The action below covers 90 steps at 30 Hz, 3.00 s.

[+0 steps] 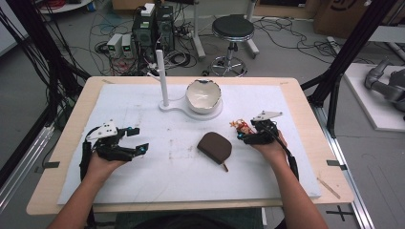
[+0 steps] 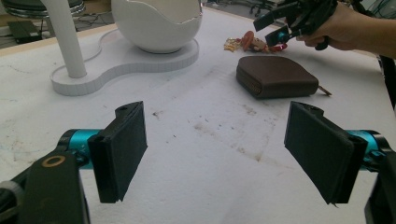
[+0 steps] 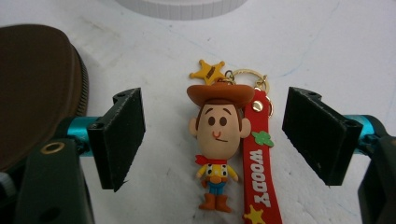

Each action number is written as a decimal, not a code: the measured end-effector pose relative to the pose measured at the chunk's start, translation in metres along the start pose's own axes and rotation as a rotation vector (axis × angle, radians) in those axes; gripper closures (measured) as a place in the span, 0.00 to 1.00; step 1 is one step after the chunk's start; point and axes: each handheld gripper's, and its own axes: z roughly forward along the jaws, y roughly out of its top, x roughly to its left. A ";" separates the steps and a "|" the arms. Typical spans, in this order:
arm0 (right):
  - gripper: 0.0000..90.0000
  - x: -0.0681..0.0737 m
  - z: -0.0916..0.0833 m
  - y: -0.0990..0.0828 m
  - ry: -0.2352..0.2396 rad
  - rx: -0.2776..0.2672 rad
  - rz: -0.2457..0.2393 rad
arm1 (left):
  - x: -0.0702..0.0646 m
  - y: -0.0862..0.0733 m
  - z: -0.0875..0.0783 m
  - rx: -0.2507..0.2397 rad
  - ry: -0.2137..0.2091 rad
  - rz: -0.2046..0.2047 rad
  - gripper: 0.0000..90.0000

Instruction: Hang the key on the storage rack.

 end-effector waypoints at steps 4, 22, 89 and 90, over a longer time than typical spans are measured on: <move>0.26 -0.002 0.008 -0.003 0.000 0.051 0.002 | 0.001 0.000 -0.001 -0.001 0.003 0.001 0.23; 0.62 0.005 0.012 -0.004 -0.060 0.090 -0.061 | -0.001 0.000 0.001 0.009 0.001 0.010 0.23; 0.63 0.022 -0.074 0.117 0.362 -0.409 -0.117 | 0.001 0.001 -0.004 -0.028 0.003 -0.006 0.23; 0.63 0.023 -0.073 0.119 0.364 -0.412 -0.119 | 0.001 0.001 -0.004 -0.028 0.004 -0.005 0.23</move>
